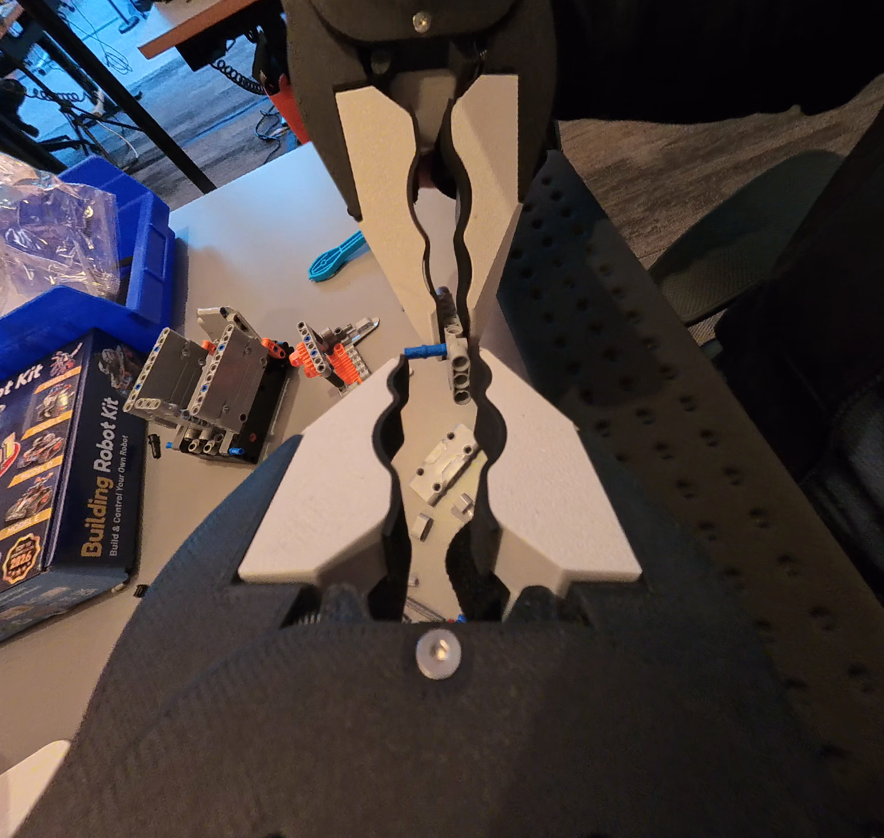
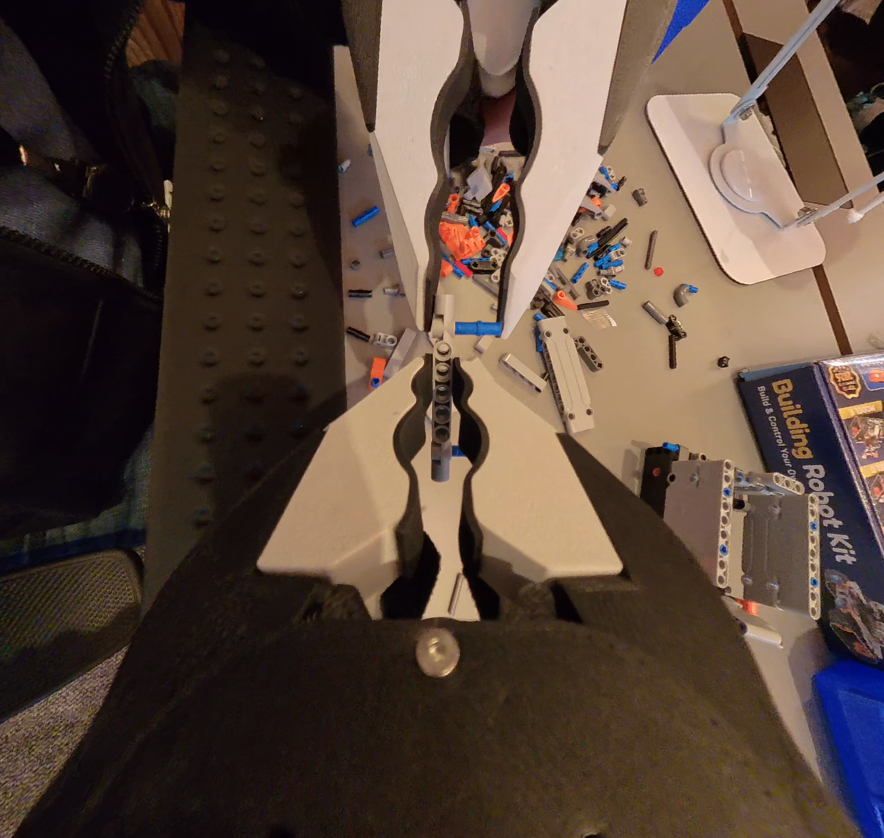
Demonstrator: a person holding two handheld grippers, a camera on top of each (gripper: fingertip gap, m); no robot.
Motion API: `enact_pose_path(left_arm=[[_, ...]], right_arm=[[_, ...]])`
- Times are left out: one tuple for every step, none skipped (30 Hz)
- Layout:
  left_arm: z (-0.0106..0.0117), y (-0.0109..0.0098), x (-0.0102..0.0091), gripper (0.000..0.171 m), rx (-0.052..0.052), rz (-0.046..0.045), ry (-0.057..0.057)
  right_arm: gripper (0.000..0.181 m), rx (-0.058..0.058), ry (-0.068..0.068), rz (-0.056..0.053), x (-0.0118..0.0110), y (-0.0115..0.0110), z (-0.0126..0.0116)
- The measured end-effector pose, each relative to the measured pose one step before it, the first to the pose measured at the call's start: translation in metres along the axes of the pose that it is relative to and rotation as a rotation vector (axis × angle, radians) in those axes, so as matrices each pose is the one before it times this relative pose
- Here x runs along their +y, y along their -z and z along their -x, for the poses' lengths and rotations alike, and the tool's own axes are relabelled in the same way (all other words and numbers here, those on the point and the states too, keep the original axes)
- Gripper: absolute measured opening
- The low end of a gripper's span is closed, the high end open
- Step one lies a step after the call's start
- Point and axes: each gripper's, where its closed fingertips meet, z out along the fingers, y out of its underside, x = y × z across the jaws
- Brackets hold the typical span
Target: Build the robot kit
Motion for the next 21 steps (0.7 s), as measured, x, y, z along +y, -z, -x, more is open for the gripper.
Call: enact_pose_path(left_arm=[[-0.00068, -0.00024, 0.00032, 0.024, 0.0002, 0.00431, 0.0018], [0.00106, 0.0002, -0.00033, 0.023, -0.0051, -0.00536, 0.0021], [-0.00037, 0.00067, -0.00081, 0.023, 0.0009, -0.00648, 0.0039], [-0.0054, 0.00011, -0.00198, 0.005, 0.0178, -0.01288, -0.0066], [-0.00145, -0.00196, -0.00012, 0.006, 0.0033, 0.00568, -0.0192], [-0.00185, -0.00265, 0.0012, 0.006, 0.0096, 0.02119, -0.0116], [0.0006, -0.00165, 0.00168, 0.006, -0.0023, 0.01746, -0.0114], [0.001, 0.00021, -0.00077, 0.006, -0.0009, -0.00623, 0.0077], [0.00014, 0.00061, -0.00203, 0.006, 0.0082, -0.02044, 0.0146], [0.00046, -0.00021, -0.00064, 0.006, 0.0054, -0.00935, 0.0134], [0.00128, -0.00068, 0.00029, 0.006, 0.0056, 0.00361, 0.019], [0.00002, 0.00114, -0.00065, 0.007, 0.0109, -0.00153, 0.0122], [0.00147, 0.0016, -0.0009, 0.011, -0.0082, -0.00415, 0.0046], [0.00619, 0.00054, -0.0007, 0.024, -0.0389, 0.00122, 0.0014], [0.0024, 0.00024, -0.00065, 0.031, -0.0166, 0.00339, -0.0018], [-0.00006, -0.0002, 0.00039, 0.033, -0.0025, 0.00403, 0.0009], [-0.0009, -0.00011, -0.00023, 0.034, 0.0019, -0.00313, -0.0063], [-0.00156, -0.00092, -0.00062, 0.032, 0.005, -0.00379, -0.0112], [-0.00244, -0.00078, -0.00086, 0.026, 0.0057, -0.0006, -0.0154], [-0.00099, -0.00149, -0.00138, 0.025, -0.0132, 0.00146, -0.0119], [0.00035, -0.00008, -0.00111, 0.025, -0.0038, -0.00404, -0.0038]], right_arm=[[0.005, 0.0011, 0.0006, 0.0019, 0.0005, 0.00012, 0.00028], [0.005, 0.0074, 0.0009, -0.0028, -0.00031, 0.00044, -0.0005], [0.005, 0.0066, 0.0002, -0.0001, -0.00019, 0.0006, -0.00051], [0.005, 0.0116, -0.0003, 0.0059, 0.00095, 0.00113, -0.00173], [0.004, -0.0095, -0.0006, 0.005, 0.00122, 0.00096, 0.00146], [0.005, -0.0062, 0.0068, 0.0148, 0.00263, -0.0007, 0.00167], [0.005, 0.006, 0.0036, 0.0111, 0.00147, -0.00077, -0.00032], [0.005, 0.0062, 0.0026, -0.0028, -0.00058, 0.00048, -0.00076], [0.005, 0.0024, 0.0016, -0.0057, -0.00142, 0.00107, -0.00007], [0.005, 0.0078, 0.007, 0.0044, -0.00026, 0.00027, -0.00068], [0.005, 0.008, 0.0056, 0.0075, -0.00002, -0.00061, -0.00097], [0.005, -0.002, 0.0012, -0.0034, -0.00119, -0.00021, -0.00014], [0.005, -0.0055, 0.0002, -0.0061, -0.00128, 0.00034, 0.0001], [0.005, -0.006, 0.0048, -0.0008, -0.00028, 0.00023, 0.00051], [0.005, -0.0047, 0.0057, 0.0012, -0.00038, -0.0002, 0.00086], [0.005, -0.0041, 0.0054, 0.0024, -0.00037, -0.00058, 0.0011], [0.005, -0.0055, 0.0028, -0.0007, -0.00093, -0.0005, 0.00109], [0.005, -0.0025, 0.0012, -0.0008, -0.00064, -0.00031, 0.00055], [0.005, 0.0032, 0.0004, 0.0034, 0.00021, 0.00009, -0.00055], [0.005, 0.0014, 0.0003, -0.0004, 0.00004, 0.00088, -0.00039], [0.005, -0.0009, -0.0005, -0.0058, -0.00055, 0.00102, 0.00009]])
